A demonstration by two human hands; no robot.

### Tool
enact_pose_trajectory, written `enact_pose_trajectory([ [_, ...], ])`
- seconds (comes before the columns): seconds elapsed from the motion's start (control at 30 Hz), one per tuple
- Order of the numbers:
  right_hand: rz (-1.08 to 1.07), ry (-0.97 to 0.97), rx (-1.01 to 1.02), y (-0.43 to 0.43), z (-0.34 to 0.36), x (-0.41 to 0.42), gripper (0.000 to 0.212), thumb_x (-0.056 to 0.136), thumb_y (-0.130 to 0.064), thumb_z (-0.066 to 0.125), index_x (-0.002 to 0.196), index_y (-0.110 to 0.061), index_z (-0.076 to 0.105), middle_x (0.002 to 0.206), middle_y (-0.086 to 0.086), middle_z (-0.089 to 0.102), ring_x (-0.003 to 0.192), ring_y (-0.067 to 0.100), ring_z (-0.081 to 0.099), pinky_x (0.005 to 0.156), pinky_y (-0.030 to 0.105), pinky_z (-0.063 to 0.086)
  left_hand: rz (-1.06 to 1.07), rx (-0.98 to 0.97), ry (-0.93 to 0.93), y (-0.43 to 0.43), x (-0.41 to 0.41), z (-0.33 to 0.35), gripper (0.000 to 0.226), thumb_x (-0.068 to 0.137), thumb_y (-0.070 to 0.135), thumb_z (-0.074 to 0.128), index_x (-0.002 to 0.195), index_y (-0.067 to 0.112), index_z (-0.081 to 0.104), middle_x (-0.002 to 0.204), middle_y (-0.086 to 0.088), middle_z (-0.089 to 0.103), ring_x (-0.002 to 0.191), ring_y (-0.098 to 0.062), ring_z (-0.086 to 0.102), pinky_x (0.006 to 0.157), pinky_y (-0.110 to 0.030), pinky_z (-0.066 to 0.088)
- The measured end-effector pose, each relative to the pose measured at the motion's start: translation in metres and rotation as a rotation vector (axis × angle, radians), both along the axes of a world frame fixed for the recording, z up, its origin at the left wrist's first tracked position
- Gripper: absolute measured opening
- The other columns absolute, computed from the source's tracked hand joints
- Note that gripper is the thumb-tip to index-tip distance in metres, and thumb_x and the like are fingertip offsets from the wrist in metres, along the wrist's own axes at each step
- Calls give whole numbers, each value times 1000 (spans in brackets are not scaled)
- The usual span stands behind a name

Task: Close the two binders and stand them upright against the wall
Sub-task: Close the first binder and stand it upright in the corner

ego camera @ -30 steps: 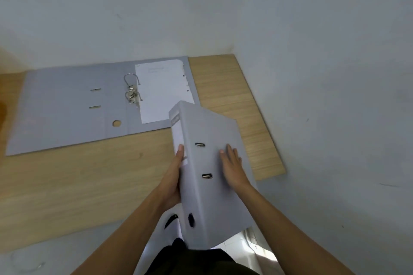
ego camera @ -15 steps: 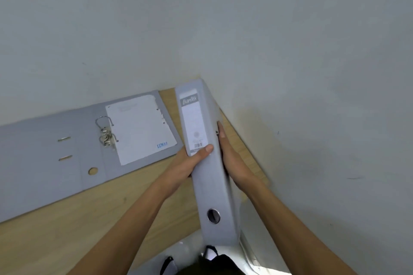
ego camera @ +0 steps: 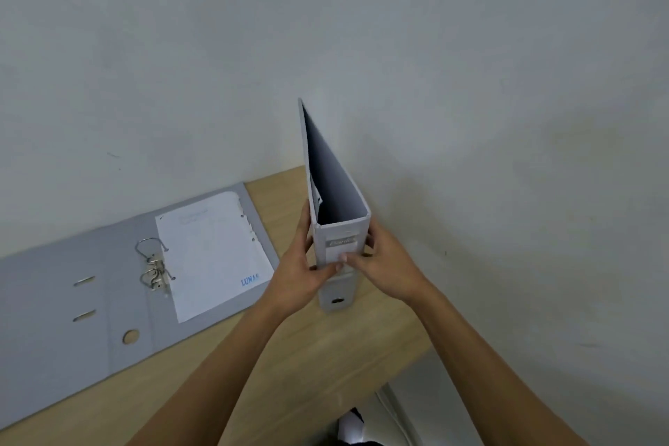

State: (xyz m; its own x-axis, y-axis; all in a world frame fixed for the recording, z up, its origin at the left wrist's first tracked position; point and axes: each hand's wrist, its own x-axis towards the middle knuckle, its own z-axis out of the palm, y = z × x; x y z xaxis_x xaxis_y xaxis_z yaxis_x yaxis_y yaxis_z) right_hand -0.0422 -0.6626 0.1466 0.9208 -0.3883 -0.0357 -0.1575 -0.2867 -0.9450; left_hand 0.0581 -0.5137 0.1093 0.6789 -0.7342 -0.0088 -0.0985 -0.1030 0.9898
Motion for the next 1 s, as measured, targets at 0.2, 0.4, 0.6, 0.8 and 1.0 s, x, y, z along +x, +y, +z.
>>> enact_pose_trajectory([
  [0.2, -84, 34, 48, -42, -12, 3, 57, 72, -34, 78, 122, -48, 56, 120, -23, 68, 117, -1, 61, 93, 23, 54, -78, 127, -48, -36, 20, -6, 116, 82, 21, 83, 162, 39, 0, 165, 11, 31, 143, -10, 43, 104, -20, 51],
  [0.4, -190, 65, -48, -65, -19, 18, 53, 67, -54, 77, 115, -39, 59, 109, -16, 68, 99, 1, 63, 74, 16, 51, -69, 282, -78, -70, 38, -23, 113, 84, 19, 81, 162, 22, -1, 154, -4, 49, 136, -27, 54, 105, -46, 53],
  [0.6, -318, 94, 128, -70, -39, 40, 47, 64, -59, 72, 87, -27, 46, 92, -1, 64, 86, 14, 68, 74, 45, 62, -24, 249, -67, -104, 59, -22, 112, 84, 20, 79, 163, 20, -1, 159, -3, 42, 140, -25, 49, 106, -37, 50],
  [0.8, -354, 57, 221, -94, -41, 66, 39, 78, -50, 67, 96, -19, 53, 102, 3, 67, 97, 20, 69, 83, 53, 59, 0, 243, -56, -133, 81, -20, 116, 83, 19, 81, 162, 23, -3, 161, -3, 37, 143, -24, 44, 109, -37, 47],
  [1.0, -344, 37, 273, -108, -44, 80, 15, 85, -34, 64, 98, -28, 59, 105, -5, 67, 98, 6, 67, 81, 34, 60, 45, 251, -55, -161, 95, -18, 113, 85, 12, 79, 163, 21, -3, 162, -5, 35, 144, -26, 42, 113, -44, 45],
])
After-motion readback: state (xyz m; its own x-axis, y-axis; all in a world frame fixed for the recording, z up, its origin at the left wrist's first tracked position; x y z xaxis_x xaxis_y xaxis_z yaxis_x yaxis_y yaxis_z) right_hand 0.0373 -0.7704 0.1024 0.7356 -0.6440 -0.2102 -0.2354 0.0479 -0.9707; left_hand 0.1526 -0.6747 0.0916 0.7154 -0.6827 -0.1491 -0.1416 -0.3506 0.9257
